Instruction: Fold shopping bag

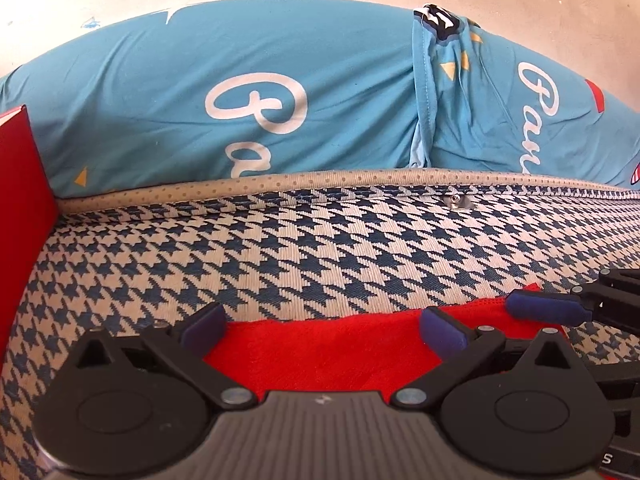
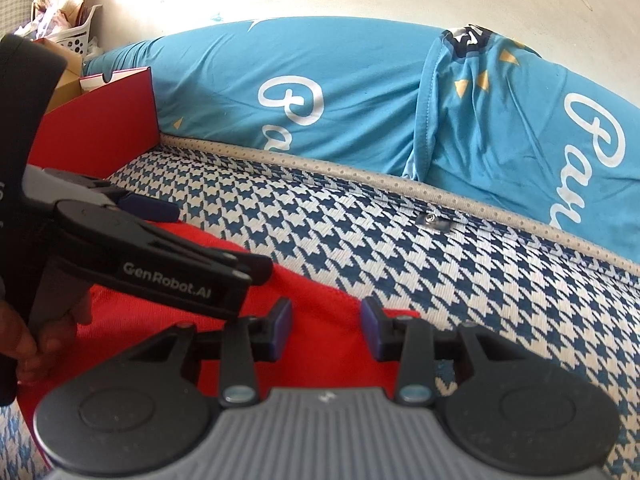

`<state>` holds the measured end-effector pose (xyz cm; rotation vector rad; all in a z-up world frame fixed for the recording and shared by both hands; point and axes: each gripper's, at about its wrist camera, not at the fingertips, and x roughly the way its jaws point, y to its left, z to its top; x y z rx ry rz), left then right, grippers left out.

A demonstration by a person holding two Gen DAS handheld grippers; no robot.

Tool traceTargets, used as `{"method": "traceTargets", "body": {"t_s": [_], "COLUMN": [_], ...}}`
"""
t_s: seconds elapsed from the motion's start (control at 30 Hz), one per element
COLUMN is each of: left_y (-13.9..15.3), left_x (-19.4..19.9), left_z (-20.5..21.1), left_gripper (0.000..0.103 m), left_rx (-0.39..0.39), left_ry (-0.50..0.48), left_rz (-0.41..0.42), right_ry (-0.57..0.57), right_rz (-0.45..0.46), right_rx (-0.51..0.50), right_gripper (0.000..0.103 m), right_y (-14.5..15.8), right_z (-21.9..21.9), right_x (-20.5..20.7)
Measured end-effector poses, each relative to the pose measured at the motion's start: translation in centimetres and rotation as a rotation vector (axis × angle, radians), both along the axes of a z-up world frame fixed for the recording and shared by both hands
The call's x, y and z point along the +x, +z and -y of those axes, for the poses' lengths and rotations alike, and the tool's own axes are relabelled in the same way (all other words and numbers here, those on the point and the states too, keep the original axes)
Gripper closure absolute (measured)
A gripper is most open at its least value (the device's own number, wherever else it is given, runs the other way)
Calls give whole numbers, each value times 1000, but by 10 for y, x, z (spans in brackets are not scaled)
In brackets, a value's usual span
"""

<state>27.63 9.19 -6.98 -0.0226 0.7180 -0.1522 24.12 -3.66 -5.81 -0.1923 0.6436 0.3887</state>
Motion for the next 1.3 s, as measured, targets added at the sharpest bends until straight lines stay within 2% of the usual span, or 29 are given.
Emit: {"method": "traceTargets", "body": {"t_s": [0.37, 0.6, 0.87, 1.3], "left_y": [-4, 2, 7, 7], "left_x": [-6, -11, -22, -46], "left_z": [-12, -27, -39, -50], "left_gripper": [0, 0, 0, 0], "left_rx": [16, 6, 11, 40], "left_ry": [10, 46, 22, 49], "left_rz": [22, -42, -119, -114], "right_ry": [0, -5, -12, -19], "right_rz": [0, -8, -16, -23], "right_rx": [3, 11, 12, -4], "right_gripper": [67, 67, 66, 65], "right_y": [0, 1, 2, 3], "right_z": [1, 3, 5, 5], "right_x": [-1, -2, -2, -9]}}
